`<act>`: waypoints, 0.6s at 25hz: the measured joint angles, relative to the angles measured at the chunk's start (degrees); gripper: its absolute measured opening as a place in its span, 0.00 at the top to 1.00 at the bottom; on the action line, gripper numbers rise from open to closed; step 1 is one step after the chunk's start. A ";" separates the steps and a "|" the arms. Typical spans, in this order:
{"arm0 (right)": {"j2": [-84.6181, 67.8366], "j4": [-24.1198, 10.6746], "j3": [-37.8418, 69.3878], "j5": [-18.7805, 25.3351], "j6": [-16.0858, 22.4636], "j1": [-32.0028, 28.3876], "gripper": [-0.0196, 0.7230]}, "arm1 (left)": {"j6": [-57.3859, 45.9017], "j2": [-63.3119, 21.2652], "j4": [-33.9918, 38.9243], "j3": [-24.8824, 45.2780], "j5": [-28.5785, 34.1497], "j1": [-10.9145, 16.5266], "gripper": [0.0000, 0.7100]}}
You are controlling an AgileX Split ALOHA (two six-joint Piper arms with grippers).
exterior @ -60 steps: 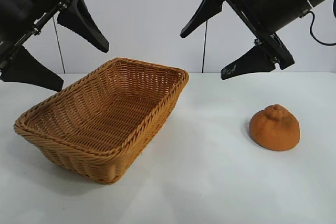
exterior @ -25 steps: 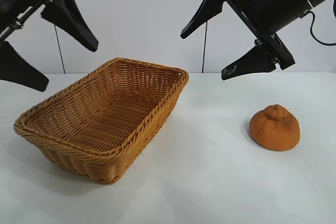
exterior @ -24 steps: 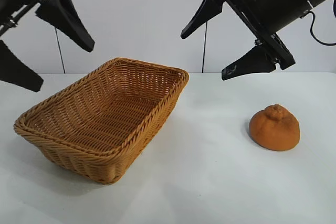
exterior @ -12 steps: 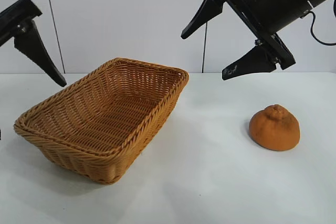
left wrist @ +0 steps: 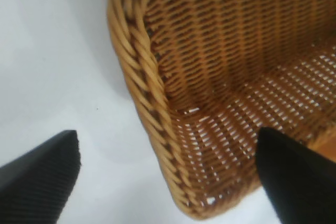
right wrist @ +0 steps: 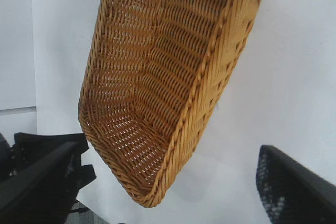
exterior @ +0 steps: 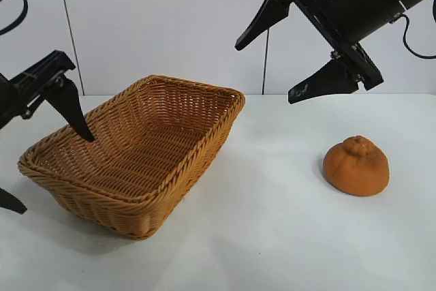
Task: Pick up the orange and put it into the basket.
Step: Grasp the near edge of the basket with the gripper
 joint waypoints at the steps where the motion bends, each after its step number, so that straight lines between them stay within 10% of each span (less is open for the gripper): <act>1: 0.00 0.00 0.00 -0.07 0.00 0.00 0.14 | -0.72 1.14 0.00 0.00 -0.94 0.00 0.09; 15: 0.00 0.00 0.00 -0.50 0.00 0.00 0.14 | -2.06 8.75 2.50 -3.52 -3.00 0.00 0.09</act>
